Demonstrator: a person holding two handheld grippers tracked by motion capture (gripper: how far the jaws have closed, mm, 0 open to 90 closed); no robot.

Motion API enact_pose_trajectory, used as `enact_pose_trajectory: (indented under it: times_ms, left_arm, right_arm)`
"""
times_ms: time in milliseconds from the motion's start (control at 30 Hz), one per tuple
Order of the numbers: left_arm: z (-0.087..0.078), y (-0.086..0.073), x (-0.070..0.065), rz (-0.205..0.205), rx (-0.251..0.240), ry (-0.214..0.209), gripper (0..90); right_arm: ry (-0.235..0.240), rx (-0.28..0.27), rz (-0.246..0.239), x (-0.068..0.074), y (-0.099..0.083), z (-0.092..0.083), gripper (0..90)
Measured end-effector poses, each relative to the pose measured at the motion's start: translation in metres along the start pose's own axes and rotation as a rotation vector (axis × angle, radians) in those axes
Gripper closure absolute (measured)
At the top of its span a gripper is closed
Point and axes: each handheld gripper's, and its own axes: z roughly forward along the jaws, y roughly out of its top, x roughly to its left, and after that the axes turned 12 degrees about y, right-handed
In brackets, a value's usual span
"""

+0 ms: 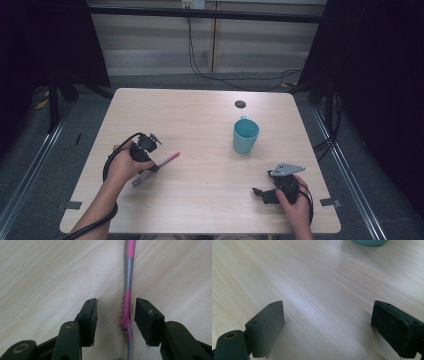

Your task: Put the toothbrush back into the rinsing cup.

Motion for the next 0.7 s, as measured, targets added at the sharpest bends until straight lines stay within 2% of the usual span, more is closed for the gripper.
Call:
enact_pose_trajectory:
  times_ms: [167,333,533,700]
  left_arm:
    - [-0.0001,-0.0006,0.0023,-0.026,0.019,0.006,56.6]
    - [0.0030,-0.0015,0.0038,-0.052,0.041,-0.018,65.1]
    - [0.0049,0.0013,0.0019,-0.037,0.054,-0.037,74.8]
    - [0.0049,0.0046,-0.0015,-0.041,0.077,-0.021,80.3]
  right_arm:
    - [0.000,0.000,0.000,0.0000,0.0000,0.0000,10.7]
    - [0.000,0.000,0.000,0.0000,0.0000,0.0000,10.7]
    - [0.000,0.000,0.000,0.0000,0.0000,0.0000,10.7]
    - [0.000,0.000,0.000,0.0000,0.0000,0.0000,10.7]
